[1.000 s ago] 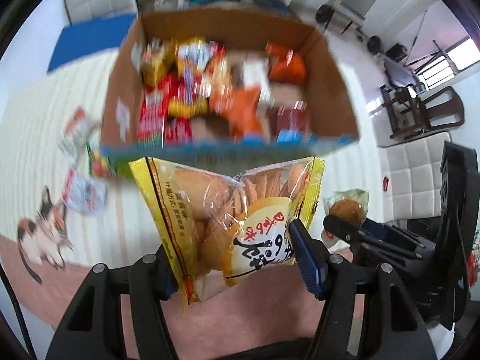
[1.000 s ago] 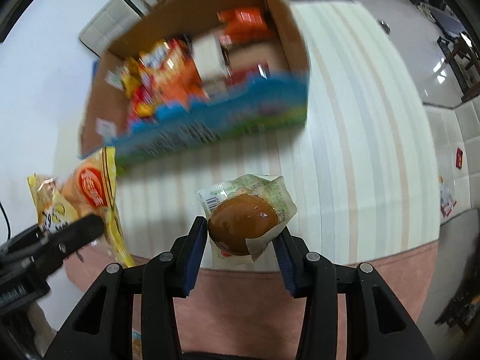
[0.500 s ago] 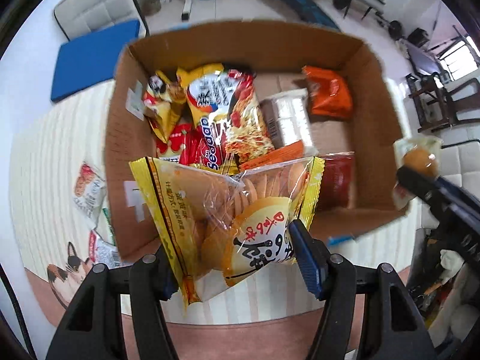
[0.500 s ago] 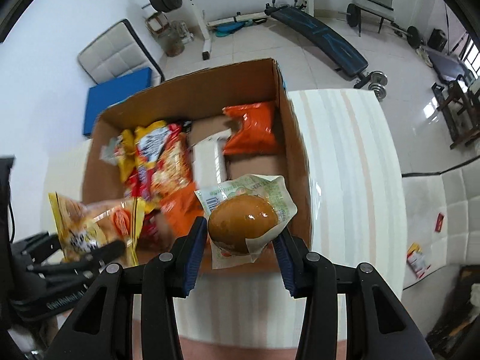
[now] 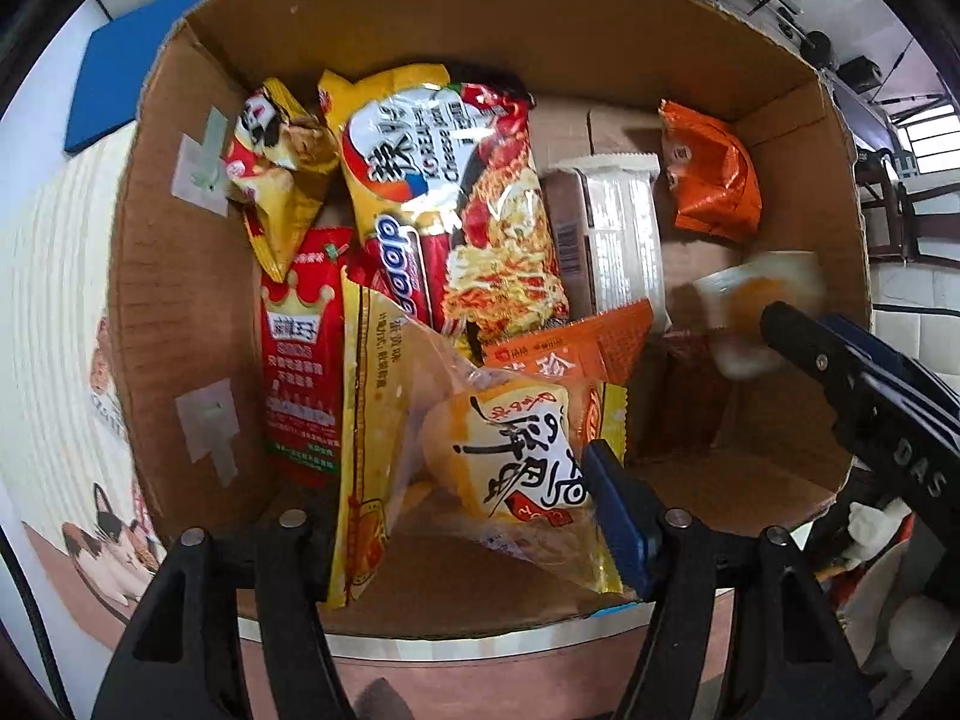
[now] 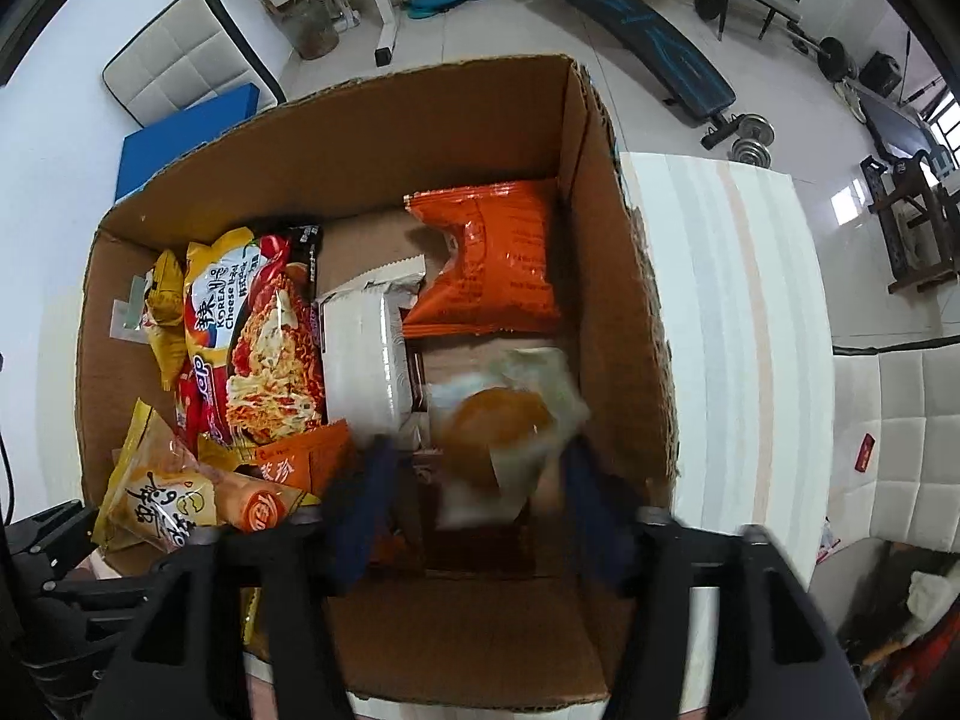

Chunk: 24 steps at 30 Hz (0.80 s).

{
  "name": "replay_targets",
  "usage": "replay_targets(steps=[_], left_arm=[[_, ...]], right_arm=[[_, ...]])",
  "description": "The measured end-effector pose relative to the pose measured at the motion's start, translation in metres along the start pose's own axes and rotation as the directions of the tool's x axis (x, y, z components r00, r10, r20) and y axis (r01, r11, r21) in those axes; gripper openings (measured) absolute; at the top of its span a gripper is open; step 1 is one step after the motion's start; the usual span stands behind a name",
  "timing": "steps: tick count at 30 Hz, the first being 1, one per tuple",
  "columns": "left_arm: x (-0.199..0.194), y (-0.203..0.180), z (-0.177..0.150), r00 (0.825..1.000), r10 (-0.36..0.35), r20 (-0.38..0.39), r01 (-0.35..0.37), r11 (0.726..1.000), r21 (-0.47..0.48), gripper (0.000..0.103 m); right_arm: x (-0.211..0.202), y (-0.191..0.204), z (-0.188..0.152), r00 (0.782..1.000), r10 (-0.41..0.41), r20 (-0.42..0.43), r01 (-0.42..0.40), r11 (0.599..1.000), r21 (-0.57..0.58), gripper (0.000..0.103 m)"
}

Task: Organize snacks
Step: 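Carry the cookie bag and egg into the box and open both grippers, then move both grippers back over the table toward the candy and white packet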

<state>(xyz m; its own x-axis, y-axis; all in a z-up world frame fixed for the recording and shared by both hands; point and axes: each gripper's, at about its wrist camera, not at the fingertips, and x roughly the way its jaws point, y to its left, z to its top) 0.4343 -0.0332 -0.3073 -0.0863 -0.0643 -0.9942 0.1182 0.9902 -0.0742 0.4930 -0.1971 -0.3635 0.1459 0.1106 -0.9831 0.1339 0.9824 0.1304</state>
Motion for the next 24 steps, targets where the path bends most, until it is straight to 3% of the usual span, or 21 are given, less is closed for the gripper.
replay_targets(steps=[2, 5, 13, 19, 24], left_arm=[[-0.004, 0.0, 0.003, 1.0, 0.021, 0.012, -0.021, 1.0, 0.005, 0.091], [-0.014, 0.0, 0.006, 0.999, 0.014, 0.034, -0.014, 1.0, -0.003, 0.091], [-0.047, 0.0, -0.01, 0.994, -0.016, 0.111, 0.018, 1.0, -0.012, 0.091], [-0.082, 0.004, -0.042, 0.965, 0.028, 0.26, -0.017, 0.999, -0.045, 0.091], [-0.102, 0.006, -0.06, 0.94, 0.073, 0.334, -0.042, 0.994, -0.099, 0.091]], right_arm=[[-0.004, 0.0, -0.001, 1.0, 0.003, 0.002, -0.003, 1.0, 0.0, 0.083], [-0.01, -0.001, -0.002, 1.0, 0.019, 0.001, -0.019, 1.0, 0.006, 0.088], [-0.031, -0.003, -0.014, 0.999, 0.037, 0.026, -0.037, 0.999, 0.002, 0.089], [-0.062, -0.001, -0.033, 0.995, 0.047, 0.086, -0.045, 0.999, -0.024, 0.09], [-0.09, 0.003, -0.059, 0.987, 0.07, 0.148, -0.064, 0.997, -0.045, 0.094]])
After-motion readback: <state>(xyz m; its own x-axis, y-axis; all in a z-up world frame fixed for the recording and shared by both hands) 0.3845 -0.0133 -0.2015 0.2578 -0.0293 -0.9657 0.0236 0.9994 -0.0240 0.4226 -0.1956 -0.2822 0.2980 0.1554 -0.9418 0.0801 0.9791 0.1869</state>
